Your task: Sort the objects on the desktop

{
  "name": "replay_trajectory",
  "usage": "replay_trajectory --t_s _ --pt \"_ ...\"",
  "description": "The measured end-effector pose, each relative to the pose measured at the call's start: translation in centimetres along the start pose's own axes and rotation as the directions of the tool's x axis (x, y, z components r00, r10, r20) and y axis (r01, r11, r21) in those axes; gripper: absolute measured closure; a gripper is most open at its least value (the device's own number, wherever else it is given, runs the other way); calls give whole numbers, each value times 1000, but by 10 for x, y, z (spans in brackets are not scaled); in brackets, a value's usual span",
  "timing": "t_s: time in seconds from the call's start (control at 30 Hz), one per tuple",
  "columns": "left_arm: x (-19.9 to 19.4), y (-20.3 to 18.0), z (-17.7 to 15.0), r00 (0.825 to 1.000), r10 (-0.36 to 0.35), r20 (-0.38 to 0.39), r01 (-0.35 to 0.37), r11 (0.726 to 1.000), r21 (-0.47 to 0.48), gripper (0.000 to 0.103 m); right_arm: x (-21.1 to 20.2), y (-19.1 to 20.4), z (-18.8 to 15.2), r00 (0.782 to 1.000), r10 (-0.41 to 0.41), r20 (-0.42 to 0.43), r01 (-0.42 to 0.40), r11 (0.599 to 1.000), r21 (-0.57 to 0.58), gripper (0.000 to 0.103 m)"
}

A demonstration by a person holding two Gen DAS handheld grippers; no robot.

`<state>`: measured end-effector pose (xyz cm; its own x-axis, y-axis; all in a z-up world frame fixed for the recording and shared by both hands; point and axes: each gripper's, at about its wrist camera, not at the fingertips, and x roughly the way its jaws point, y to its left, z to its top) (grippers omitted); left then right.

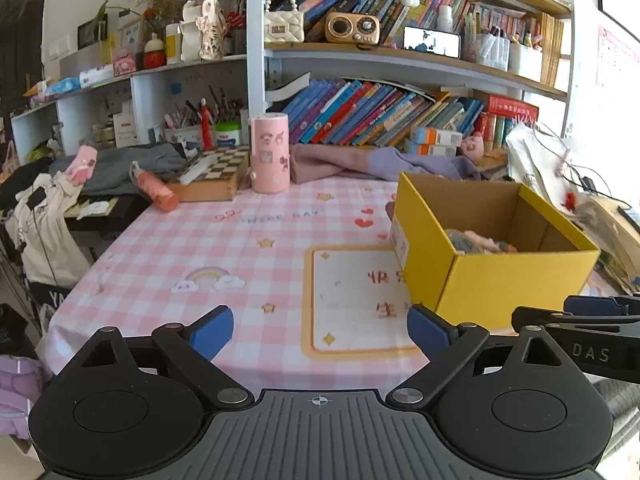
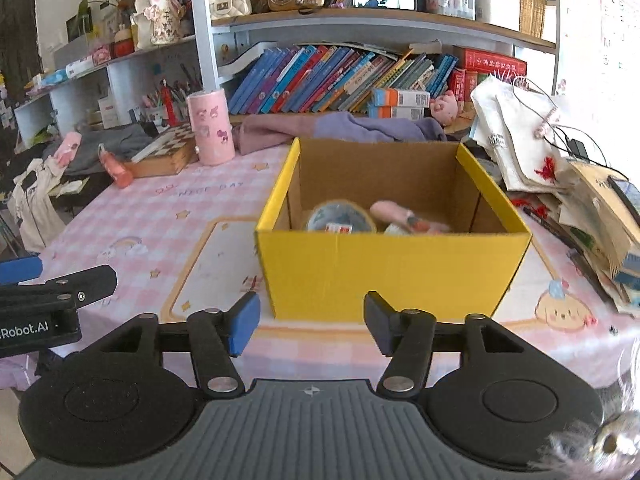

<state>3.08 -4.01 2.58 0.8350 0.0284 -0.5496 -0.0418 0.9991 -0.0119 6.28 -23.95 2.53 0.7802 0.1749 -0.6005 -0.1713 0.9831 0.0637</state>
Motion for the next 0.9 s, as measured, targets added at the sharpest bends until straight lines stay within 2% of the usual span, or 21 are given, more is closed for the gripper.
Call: replay_trajectory --t_s 0.17,0.4,0.6,0.9 --pt "-6 11 -7 1000 -2 -26 2 1000 -1 1 -9 13 -12 1000 -2 -12 2 1000 0 38" --pt "-6 20 -17 997 -3 -82 2 1000 -7 0 -16 26 -22 1000 0 -31 0 1000 -4 30" --pt "-9 22 -19 996 -11 -89 12 1000 3 0 -18 31 -28 999 -3 -54 3 1000 1 25" --pt "-6 23 -21 994 -18 -109 19 1000 10 0 -19 33 -30 998 1 -56 -1 1000 -4 22"
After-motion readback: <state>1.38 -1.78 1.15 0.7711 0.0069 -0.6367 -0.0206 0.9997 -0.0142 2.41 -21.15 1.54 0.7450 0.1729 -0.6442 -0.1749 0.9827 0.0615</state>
